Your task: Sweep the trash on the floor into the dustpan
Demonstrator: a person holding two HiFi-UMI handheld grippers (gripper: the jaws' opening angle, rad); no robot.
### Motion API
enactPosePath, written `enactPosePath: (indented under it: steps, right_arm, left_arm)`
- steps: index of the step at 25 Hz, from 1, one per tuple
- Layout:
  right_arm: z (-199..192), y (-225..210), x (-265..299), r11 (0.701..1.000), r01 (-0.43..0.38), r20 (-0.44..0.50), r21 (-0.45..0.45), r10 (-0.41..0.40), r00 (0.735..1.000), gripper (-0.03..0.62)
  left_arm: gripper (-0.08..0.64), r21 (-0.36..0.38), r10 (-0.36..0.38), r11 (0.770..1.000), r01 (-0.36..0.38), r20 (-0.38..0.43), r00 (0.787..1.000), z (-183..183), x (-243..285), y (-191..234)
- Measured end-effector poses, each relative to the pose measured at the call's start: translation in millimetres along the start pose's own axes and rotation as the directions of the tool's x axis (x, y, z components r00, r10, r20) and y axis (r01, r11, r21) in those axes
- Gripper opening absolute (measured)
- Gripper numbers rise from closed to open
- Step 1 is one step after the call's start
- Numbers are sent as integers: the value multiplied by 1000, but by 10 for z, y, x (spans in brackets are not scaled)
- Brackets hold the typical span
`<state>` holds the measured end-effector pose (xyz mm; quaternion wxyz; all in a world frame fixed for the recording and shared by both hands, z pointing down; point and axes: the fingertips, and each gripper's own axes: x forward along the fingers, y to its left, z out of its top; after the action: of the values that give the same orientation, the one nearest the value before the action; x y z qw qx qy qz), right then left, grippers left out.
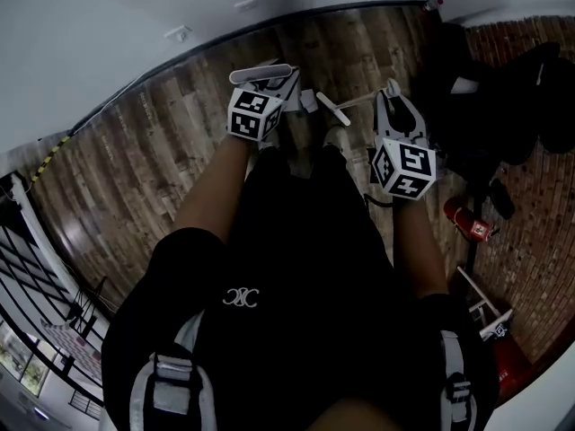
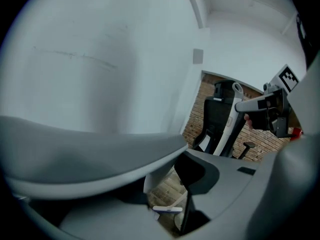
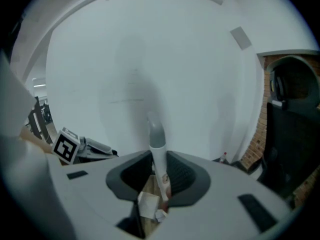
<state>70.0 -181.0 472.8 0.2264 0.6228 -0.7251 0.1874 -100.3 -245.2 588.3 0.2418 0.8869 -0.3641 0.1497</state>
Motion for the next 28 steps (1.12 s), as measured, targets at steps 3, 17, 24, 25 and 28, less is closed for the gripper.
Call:
enactPosePath:
  steps: [3, 17, 24, 25, 28]
  right_arm:
    - [145, 354, 185, 998, -36, 20, 46, 36, 999, 100]
    - [370, 655, 36, 992, -62, 74, 113, 54, 996, 98]
    - [513, 476, -262, 995, -11, 102, 95, 1, 995, 98]
    - [548, 443, -317, 996, 0, 105, 91, -9, 994, 98]
    - [670, 372, -433, 996, 30, 130, 87, -41, 991, 98]
  left_arm:
    - [155, -14, -16, 1000, 16, 7, 1000, -13, -66, 54]
    - [160, -44, -31, 999, 32, 18, 999, -47, -262, 264]
    - [160, -37, -6, 999, 5, -4, 1000, 81, -265, 200]
    - [158, -29, -5, 1000, 5, -11, 1000, 105, -266, 166]
    - [153, -4, 5, 1000, -5, -28, 1000, 215, -290, 85]
